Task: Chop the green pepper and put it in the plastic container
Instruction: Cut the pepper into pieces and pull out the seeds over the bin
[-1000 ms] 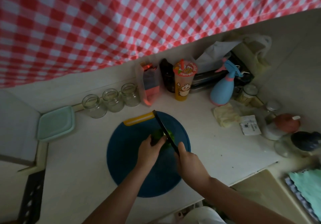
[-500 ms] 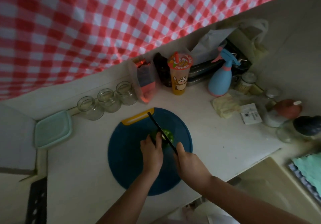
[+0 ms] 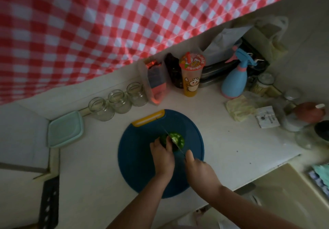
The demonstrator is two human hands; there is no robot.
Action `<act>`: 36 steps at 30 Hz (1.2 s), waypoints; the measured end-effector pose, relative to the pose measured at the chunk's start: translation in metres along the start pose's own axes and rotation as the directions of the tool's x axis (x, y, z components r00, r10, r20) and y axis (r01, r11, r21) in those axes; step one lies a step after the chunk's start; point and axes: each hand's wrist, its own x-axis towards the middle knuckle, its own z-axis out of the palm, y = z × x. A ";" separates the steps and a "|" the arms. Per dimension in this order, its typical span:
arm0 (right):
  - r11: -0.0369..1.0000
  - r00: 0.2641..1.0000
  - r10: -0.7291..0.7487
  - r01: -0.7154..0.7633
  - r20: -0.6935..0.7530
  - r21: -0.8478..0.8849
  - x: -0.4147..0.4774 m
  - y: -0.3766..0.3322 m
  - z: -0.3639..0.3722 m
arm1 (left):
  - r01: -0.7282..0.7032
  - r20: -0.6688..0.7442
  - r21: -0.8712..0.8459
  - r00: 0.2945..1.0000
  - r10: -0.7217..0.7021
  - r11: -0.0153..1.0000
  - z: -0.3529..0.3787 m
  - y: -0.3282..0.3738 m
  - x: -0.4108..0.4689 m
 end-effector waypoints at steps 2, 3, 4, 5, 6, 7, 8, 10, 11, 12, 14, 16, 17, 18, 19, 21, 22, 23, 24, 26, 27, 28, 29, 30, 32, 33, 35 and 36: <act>1.000 1.000 -0.014 0.014 0.000 -0.003 -0.001 -0.001 -0.001 | -0.001 -0.005 -0.005 1.000 0.001 1.000 0.001 0.000 0.000; 1.000 1.000 -0.013 0.013 0.008 0.010 -0.003 0.000 0.001 | -0.005 -0.005 -0.004 1.000 0.005 1.000 0.002 -0.001 0.000; 1.000 1.000 -0.007 0.007 0.023 0.019 -0.005 0.001 0.002 | -0.013 -0.007 -0.003 1.000 0.013 1.000 0.002 -0.002 0.000; 1.000 0.999 -0.001 0.000 0.032 0.031 -0.009 0.002 0.004 | -0.018 -0.008 -0.001 1.000 0.018 1.000 0.001 -0.002 0.000; 0.999 0.999 -0.002 0.000 0.037 0.043 -0.013 0.004 0.008 | -0.024 -0.011 0.004 1.000 0.024 1.000 0.001 -0.002 -0.001; 0.999 0.999 -0.002 0.000 0.033 0.047 -0.016 0.006 0.010 | -0.032 -0.013 0.012 0.999 0.032 0.999 0.001 -0.003 -0.001; 0.999 1.000 0.002 -0.004 0.028 0.051 -0.019 0.008 0.012 | -0.041 -0.012 0.018 0.999 0.041 0.999 0.001 -0.004 -0.001; 0.997 0.999 0.015 -0.017 0.032 0.073 -0.021 0.010 0.015 | -0.053 -0.008 0.033 0.999 0.054 0.998 0.001 -0.005 -0.002; 0.997 1.000 0.008 -0.010 0.028 0.080 -0.021 0.009 0.015 | -0.059 -0.009 0.043 0.998 0.059 0.997 0.001 -0.005 -0.002; 0.996 1.000 -0.004 0.001 0.030 0.086 -0.020 0.007 0.014 | -0.062 -0.011 0.047 0.998 0.063 0.997 0.001 -0.005 -0.001; 0.993 0.998 0.015 -0.022 0.066 0.112 -0.017 0.004 0.011 | -0.053 -0.017 0.039 0.998 0.054 0.998 0.001 -0.005 0.000; 0.995 0.998 -0.004 -0.002 0.069 0.095 -0.015 0.002 0.008 | -0.050 -0.025 0.023 0.998 0.051 0.998 0.002 -0.005 0.001; 0.995 0.997 -0.009 0.001 0.082 0.098 -0.015 0.000 0.004 | -0.053 -0.026 0.017 0.998 0.053 0.998 0.002 -0.005 0.001; 0.995 0.995 -0.008 -0.001 0.096 0.102 -0.014 -0.002 0.000 | -0.052 -0.025 0.017 0.998 0.053 0.998 0.002 -0.005 0.002; 0.995 0.994 -0.007 -0.005 0.113 0.104 -0.013 -0.004 -0.003 | -0.049 -0.024 0.017 0.999 0.049 0.999 0.001 -0.005 0.002; 0.994 0.989 0.006 -0.023 0.146 0.110 -0.010 -0.010 -0.012 | -0.045 -0.023 0.008 0.999 0.045 0.999 0.000 -0.005 0.003; 0.994 0.987 0.015 -0.032 0.162 0.106 -0.009 -0.012 -0.015 | -0.043 -0.021 0.000 0.999 0.043 0.999 -0.001 -0.006 0.004; 0.993 0.984 0.024 -0.043 0.178 0.106 -0.008 -0.013 -0.018 | -0.038 -0.017 -0.009 0.999 0.038 0.999 -0.001 -0.006 0.004; 0.993 0.982 0.028 -0.049 0.188 0.108 -0.007 -0.015 -0.021 | -0.036 -0.012 -0.016 0.999 0.036 0.999 -0.002 -0.007 0.004; 0.992 0.980 0.033 -0.056 0.195 0.114 -0.007 -0.018 -0.025 | -0.042 -0.008 -0.031 0.999 0.042 0.999 -0.003 -0.008 0.003; 0.992 0.979 0.035 -0.058 0.201 0.108 -0.006 -0.019 -0.026 | -0.045 -0.009 -0.037 0.999 0.045 0.998 -0.003 -0.008 0.003; 0.992 0.977 0.041 -0.064 0.208 0.105 -0.005 -0.021 -0.028 | -0.051 -0.009 -0.040 0.999 0.051 0.998 -0.003 -0.009 0.003; 0.993 0.975 0.047 -0.069 0.216 0.097 -0.004 -0.022 -0.029 | -0.056 -0.005 -0.040 0.998 0.056 0.998 -0.003 -0.010 0.003; 0.993 0.974 0.052 -0.074 0.222 0.091 -0.001 -0.023 -0.030 | -0.058 -0.003 -0.039 0.998 0.058 0.998 -0.003 -0.011 0.003; 0.993 0.970 0.057 -0.079 0.234 0.085 0.004 -0.024 -0.032 | -0.051 0.000 -0.049 0.999 0.051 0.997 -0.003 -0.012 0.003; 0.993 0.969 0.058 -0.080 0.240 0.082 0.005 -0.025 -0.033 | -0.046 0.003 -0.058 0.999 0.047 0.997 -0.003 -0.012 0.003; 0.995 0.967 0.059 -0.078 0.249 0.067 0.007 -0.028 -0.037 | -0.036 0.007 -0.059 0.999 0.037 0.998 -0.004 -0.013 0.004; 0.995 0.966 0.061 -0.077 0.251 0.056 0.009 -0.030 -0.039 | -0.032 0.009 -0.054 0.999 0.033 0.998 -0.004 -0.013 0.003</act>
